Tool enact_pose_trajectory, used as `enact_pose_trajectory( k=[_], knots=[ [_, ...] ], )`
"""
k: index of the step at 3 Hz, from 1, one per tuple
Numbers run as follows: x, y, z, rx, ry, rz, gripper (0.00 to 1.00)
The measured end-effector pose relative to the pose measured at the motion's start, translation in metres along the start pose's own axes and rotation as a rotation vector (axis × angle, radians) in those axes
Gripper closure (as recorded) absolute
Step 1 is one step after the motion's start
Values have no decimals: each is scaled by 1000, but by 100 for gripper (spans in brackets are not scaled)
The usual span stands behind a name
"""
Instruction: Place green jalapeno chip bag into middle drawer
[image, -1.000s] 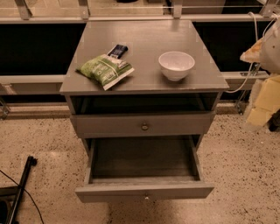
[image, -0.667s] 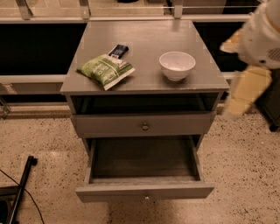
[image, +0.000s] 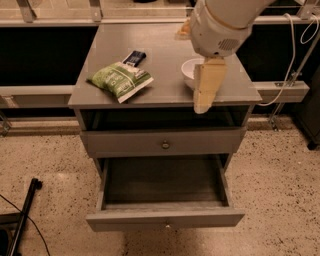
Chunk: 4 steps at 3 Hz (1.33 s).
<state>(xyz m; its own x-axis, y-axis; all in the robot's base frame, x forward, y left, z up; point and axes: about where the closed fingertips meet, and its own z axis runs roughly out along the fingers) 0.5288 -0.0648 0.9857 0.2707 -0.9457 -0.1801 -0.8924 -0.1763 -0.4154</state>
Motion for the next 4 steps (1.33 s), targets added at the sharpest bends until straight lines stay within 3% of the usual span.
enact_pose_trajectory(
  k=[2,3,4],
  knots=[
    [-18,-13,7,23,-18,-94,0],
    [-40,-45,49,93,-93,-191,0],
    [-65,-77,103,160,-147,-234,0]
  ],
)
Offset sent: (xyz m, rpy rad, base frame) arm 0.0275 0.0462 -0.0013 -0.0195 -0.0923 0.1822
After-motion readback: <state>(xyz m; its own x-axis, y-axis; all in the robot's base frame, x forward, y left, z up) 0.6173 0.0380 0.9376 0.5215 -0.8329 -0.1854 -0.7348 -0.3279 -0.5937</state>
